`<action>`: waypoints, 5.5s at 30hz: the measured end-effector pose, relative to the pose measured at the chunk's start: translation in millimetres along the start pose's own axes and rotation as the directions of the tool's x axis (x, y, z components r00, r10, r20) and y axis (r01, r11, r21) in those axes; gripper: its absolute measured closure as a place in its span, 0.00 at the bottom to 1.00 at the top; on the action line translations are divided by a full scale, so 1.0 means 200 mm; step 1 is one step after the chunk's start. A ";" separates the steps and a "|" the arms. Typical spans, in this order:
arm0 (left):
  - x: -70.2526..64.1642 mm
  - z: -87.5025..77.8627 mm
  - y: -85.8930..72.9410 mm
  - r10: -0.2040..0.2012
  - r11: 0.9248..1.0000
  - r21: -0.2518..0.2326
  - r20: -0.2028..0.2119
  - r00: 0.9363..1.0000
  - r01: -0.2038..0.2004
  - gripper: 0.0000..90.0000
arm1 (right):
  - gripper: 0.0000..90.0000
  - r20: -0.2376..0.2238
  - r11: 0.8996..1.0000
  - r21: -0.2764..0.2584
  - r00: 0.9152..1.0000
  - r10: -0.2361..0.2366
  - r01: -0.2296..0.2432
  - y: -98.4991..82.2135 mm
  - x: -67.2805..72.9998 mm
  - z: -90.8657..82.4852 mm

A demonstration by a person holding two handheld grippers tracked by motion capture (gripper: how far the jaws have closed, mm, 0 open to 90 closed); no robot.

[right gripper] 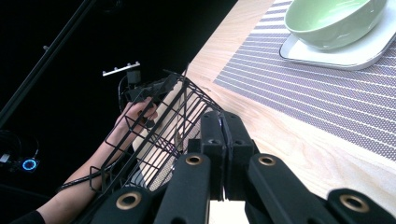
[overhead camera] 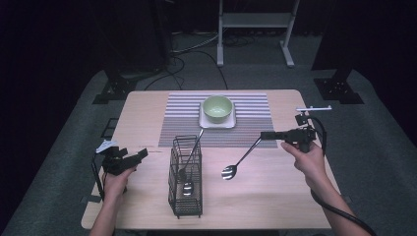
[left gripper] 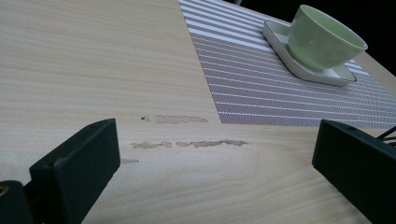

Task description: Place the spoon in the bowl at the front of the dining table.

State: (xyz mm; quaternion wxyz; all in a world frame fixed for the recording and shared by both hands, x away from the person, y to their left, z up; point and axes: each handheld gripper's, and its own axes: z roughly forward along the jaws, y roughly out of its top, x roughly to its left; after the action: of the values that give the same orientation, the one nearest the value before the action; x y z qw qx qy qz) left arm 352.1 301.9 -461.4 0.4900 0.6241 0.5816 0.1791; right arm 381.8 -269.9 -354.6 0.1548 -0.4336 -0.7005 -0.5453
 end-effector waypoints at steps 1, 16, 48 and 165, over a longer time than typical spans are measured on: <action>0.00 0.00 0.00 0.000 1.000 0.000 0.000 1.000 0.000 0.00 | 0.99 0.001 1.000 -0.004 1.000 -0.005 0.005 0.00 0.00 0.00; 0.00 0.00 0.00 0.002 1.000 0.000 0.000 1.000 -0.002 0.00 | 0.99 0.023 1.000 -0.009 1.000 0.003 -0.002 0.03 -0.03 0.02; 0.01 -0.01 0.00 0.001 1.000 0.000 0.000 1.000 -0.001 0.00 | 0.98 0.090 0.999 -0.033 0.996 0.021 -0.018 0.13 -0.11 0.06; 0.02 -0.01 0.01 -0.018 1.000 -0.012 0.011 1.000 0.018 0.00 | 0.98 0.239 0.988 -0.150 0.968 0.070 -0.035 0.66 -0.15 0.31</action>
State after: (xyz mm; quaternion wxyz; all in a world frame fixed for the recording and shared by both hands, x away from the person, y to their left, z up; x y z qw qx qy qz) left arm 353.0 307.2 -460.9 0.4987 0.6167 0.5835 0.1747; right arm 517.9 -222.8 -314.2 0.0502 -0.5257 -0.6611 -0.5331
